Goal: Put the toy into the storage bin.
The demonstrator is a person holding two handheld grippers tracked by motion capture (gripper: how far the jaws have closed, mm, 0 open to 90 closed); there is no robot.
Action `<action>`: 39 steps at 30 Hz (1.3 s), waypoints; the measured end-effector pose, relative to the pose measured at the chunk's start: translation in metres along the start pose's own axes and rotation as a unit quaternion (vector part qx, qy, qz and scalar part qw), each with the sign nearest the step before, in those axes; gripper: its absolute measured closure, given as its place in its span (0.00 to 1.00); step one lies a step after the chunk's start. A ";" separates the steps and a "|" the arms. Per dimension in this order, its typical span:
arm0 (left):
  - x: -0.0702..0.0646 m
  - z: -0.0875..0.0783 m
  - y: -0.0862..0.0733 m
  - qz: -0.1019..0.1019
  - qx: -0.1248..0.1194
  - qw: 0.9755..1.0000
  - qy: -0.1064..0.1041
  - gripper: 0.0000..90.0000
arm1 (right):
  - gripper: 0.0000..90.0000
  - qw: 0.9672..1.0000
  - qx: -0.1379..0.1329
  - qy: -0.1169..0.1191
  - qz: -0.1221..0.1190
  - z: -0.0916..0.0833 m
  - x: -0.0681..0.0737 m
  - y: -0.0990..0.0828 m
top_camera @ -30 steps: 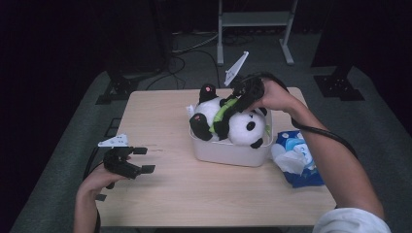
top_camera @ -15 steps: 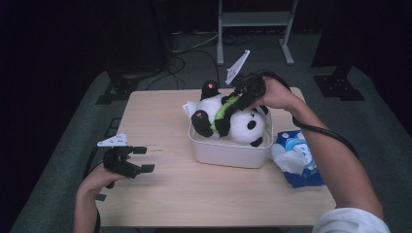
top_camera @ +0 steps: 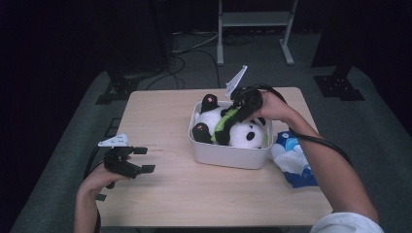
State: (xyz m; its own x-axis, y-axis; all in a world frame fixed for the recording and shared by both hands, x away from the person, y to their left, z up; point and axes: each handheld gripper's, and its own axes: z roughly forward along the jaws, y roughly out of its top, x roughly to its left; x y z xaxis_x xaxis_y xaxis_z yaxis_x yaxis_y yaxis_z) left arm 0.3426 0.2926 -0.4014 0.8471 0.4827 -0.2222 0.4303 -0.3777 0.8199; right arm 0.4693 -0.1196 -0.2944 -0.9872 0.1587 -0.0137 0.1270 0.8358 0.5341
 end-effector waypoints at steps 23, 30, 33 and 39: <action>-0.002 -0.002 0.001 0.002 -0.003 1.000 0.000 0.09 | 0.55 0.998 0.035 0.043 0.003 0.041 0.019 -0.015; -0.002 -0.002 0.001 0.004 -0.001 1.000 0.000 0.09 | 0.46 0.998 0.054 0.038 0.020 0.049 0.020 -0.021; -0.003 -0.002 0.001 0.002 -0.001 1.000 0.000 0.09 | 0.42 0.997 0.060 0.035 0.030 0.050 0.019 -0.024; -0.003 0.001 0.001 0.003 0.000 1.000 -0.002 0.09 | 0.41 0.997 0.036 0.041 0.055 0.043 0.015 -0.029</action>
State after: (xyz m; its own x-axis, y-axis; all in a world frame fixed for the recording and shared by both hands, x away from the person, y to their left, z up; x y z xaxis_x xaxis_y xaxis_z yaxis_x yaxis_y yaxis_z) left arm 0.3407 0.2899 -0.4001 0.8514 0.4765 -0.2192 0.4245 -0.3806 0.8215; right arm 0.4546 -0.1190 -0.3471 -0.9709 0.2116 0.1120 0.2394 0.8513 0.4668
